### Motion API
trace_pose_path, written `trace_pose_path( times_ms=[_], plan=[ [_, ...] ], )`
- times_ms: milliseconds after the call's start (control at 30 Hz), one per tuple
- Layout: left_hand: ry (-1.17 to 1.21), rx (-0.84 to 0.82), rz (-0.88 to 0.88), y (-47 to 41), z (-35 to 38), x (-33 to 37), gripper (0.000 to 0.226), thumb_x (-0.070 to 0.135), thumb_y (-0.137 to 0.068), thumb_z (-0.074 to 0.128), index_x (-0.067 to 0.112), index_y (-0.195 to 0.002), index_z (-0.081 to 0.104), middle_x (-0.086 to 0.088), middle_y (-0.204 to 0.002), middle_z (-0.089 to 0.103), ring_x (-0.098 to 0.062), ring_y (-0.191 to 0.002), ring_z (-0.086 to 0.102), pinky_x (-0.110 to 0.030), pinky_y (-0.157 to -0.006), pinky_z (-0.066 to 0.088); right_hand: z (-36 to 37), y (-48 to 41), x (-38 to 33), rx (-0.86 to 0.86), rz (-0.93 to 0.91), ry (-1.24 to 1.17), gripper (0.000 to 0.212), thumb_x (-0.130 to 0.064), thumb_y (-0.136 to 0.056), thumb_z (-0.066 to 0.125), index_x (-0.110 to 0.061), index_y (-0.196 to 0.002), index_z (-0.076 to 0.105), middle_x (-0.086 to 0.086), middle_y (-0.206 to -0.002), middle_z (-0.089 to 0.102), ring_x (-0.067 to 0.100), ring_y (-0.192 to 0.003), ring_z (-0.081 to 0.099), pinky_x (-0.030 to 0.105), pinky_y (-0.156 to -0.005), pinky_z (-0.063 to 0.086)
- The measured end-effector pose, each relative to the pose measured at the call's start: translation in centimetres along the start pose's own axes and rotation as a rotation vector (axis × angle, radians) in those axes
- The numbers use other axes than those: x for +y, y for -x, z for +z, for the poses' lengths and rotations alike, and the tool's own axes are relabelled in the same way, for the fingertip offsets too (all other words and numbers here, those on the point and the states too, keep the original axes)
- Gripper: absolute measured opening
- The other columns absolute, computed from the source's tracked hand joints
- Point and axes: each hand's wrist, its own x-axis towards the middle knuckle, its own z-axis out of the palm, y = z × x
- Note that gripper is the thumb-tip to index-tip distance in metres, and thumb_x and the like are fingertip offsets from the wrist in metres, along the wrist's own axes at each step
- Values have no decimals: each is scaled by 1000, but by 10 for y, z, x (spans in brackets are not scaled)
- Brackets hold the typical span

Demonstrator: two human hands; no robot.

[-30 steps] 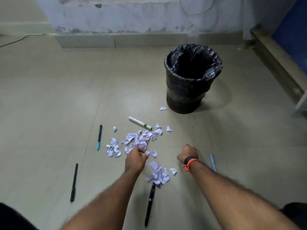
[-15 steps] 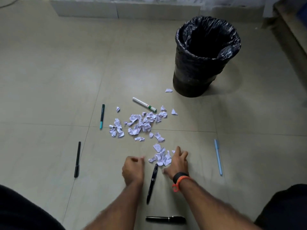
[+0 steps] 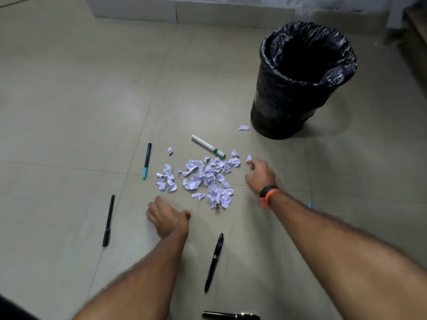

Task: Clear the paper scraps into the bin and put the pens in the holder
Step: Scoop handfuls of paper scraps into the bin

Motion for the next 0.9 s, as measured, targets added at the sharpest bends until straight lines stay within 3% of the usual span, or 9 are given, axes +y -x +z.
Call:
trace_pose_path(
  times_ms=[67, 167, 367, 467, 600, 767, 900],
  plan=[
    [-302, -147, -42, -8, 2, 0, 118, 42, -59, 89, 4, -147, 20, -19, -153, 22, -37, -144, 17, -46, -115, 23, -17, -37, -7, 30, -34, 58, 45, -3, -83, 52, -11, -127, 56, 15, -130, 52, 31, -119, 54, 29, -101, 38],
    [-595, -214, -29, -25, 13, 6, 137, 56, -56, 85, -7, -148, 4, -29, -155, 14, -38, -148, 8, -49, -119, 11, -24, -85, -30, 4, -149, 196, 53, 4, -80, 46, -8, -132, 52, 19, -137, 47, 35, -128, 47, 32, -107, 37],
    [-567, -225, -126, -31, 23, 17, 140, 44, -54, 91, -8, -149, 3, -28, -157, 11, -42, -146, 11, -47, -115, 23, -3, -136, -41, -125, -278, 418, 34, 4, -82, 43, 3, -116, 48, 20, -131, 44, 37, -125, 43, 37, -101, 36],
    [-519, -249, -145, -27, 17, 21, 138, 41, -57, 91, -8, -149, 0, -29, -157, 7, -45, -146, 9, -46, -115, 24, 11, -116, -27, -82, -281, 428, 33, 3, -80, 54, 1, -112, 49, 21, -133, 42, 35, -134, 36, 34, -108, 30],
    [-408, -292, -161, -24, 10, 24, 139, 34, -58, 91, -6, -149, -6, -28, -158, -3, -51, -144, 3, -46, -111, 31, 34, -60, -14, -35, -344, 330, 34, 5, -78, 46, -6, -108, 57, 15, -126, 53, 34, -121, 47, 35, -100, 37],
    [-386, -275, -177, -26, 16, 25, 131, 28, -65, 89, -6, -149, -6, -28, -157, -4, -51, -144, 2, -46, -110, 34, 25, -55, -13, 132, -148, 200, 56, 6, -79, 46, -13, -131, 54, 13, -128, 59, 34, -119, 50, 34, -100, 39],
    [-377, -234, -182, -30, 23, 22, 117, 23, -75, 82, -7, -148, -4, -29, -157, -3, -52, -143, 4, -46, -108, 36, 25, -54, -16, 32, -49, 331, 44, 0, -85, 46, -12, -125, 55, 18, -129, 48, 39, -120, 43, 34, -101, 36]
  ],
)
